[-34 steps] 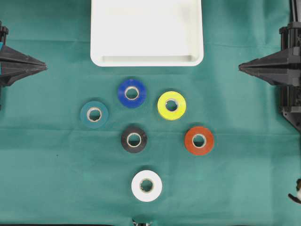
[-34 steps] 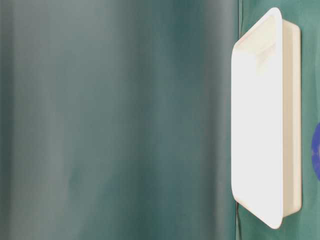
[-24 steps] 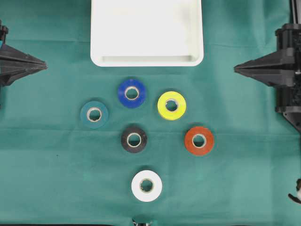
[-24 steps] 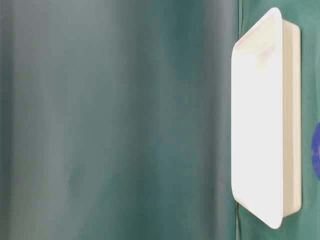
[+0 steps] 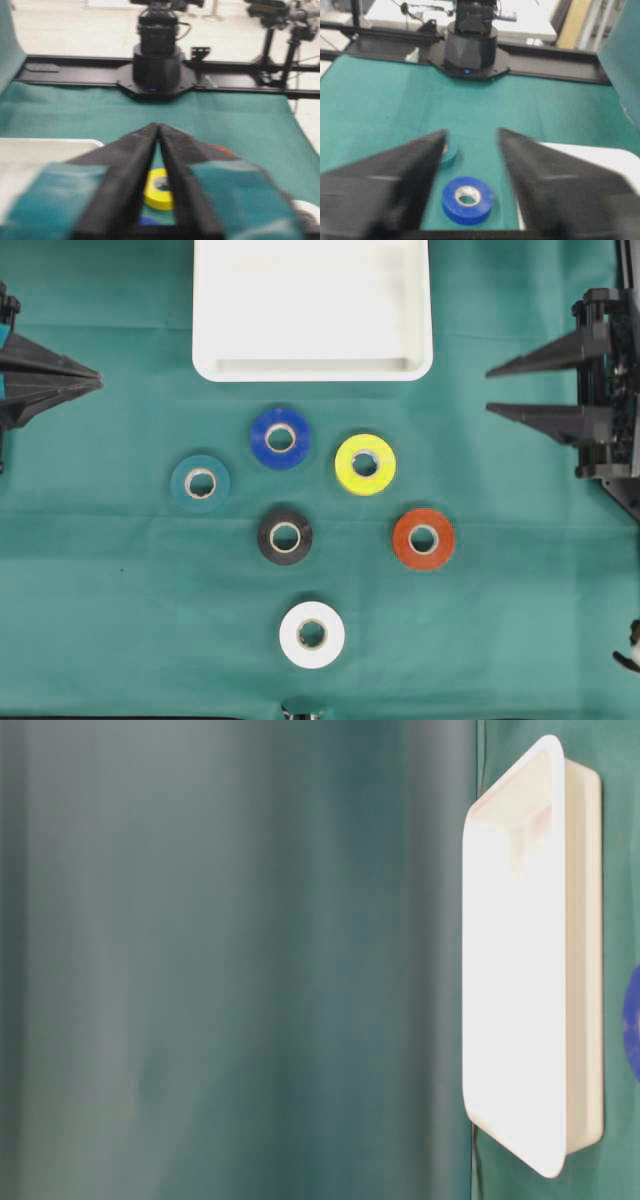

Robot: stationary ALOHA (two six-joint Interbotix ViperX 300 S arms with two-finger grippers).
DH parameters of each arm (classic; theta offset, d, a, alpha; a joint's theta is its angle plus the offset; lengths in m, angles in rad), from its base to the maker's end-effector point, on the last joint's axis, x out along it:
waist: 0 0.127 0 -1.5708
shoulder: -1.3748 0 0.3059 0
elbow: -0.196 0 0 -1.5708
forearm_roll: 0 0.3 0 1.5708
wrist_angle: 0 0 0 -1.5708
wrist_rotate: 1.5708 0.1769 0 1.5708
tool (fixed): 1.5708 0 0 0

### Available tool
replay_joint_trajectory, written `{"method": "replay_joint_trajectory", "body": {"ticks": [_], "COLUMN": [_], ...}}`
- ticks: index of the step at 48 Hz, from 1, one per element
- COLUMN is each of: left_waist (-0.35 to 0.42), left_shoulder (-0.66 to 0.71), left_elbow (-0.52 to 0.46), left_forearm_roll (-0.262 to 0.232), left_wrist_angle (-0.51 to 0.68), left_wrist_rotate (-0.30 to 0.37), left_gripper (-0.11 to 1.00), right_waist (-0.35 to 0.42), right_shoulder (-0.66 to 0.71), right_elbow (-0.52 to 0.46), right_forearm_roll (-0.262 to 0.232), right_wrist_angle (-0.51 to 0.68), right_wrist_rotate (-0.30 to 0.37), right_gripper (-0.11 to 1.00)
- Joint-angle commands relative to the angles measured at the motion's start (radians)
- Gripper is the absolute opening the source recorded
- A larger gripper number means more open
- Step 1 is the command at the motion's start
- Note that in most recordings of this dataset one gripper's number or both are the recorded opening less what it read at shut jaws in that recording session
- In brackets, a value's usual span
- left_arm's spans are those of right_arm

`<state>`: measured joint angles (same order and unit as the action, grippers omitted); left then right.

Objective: Pick up the tape from a random location and place it into the white case.
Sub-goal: 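Open the left gripper and start moving it toward the teal tape roll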

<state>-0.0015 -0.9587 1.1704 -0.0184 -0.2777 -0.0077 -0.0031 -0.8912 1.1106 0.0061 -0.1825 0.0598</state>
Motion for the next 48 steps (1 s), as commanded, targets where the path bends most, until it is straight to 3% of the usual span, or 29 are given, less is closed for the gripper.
{"method": "replay_joint_trajectory", "body": {"ticks": [1, 6, 10, 14, 37, 48], "left_waist": [0.0, 0.0, 0.0, 0.0, -0.006, -0.069], "left_shoulder": [0.008, 0.008, 0.008, 0.008, 0.008, 0.008], "left_elbow": [-0.021, -0.021, -0.021, -0.023, -0.023, -0.025], "left_forearm_roll": [-0.002, -0.002, -0.002, -0.002, -0.002, -0.003], "left_wrist_angle": [-0.003, -0.002, 0.006, 0.023, 0.043, 0.041], "left_wrist_rotate": [-0.002, -0.002, -0.002, -0.003, -0.02, -0.021], "left_gripper": [0.35, 0.66, 0.89, 0.99, 0.99, 0.99], "right_waist": [-0.003, -0.003, -0.003, -0.003, -0.003, -0.003], "right_shoulder": [0.009, 0.015, 0.017, 0.017, 0.017, 0.018], "right_elbow": [-0.025, -0.023, -0.023, -0.023, -0.025, -0.025], "right_forearm_roll": [0.003, 0.005, 0.006, 0.006, 0.006, 0.006], "right_wrist_angle": [-0.015, -0.014, -0.014, -0.015, -0.012, -0.011], "right_wrist_rotate": [0.006, 0.012, 0.014, 0.014, 0.014, 0.014], "right_gripper": [0.71, 0.9, 0.92, 0.92, 0.92, 0.92]}}
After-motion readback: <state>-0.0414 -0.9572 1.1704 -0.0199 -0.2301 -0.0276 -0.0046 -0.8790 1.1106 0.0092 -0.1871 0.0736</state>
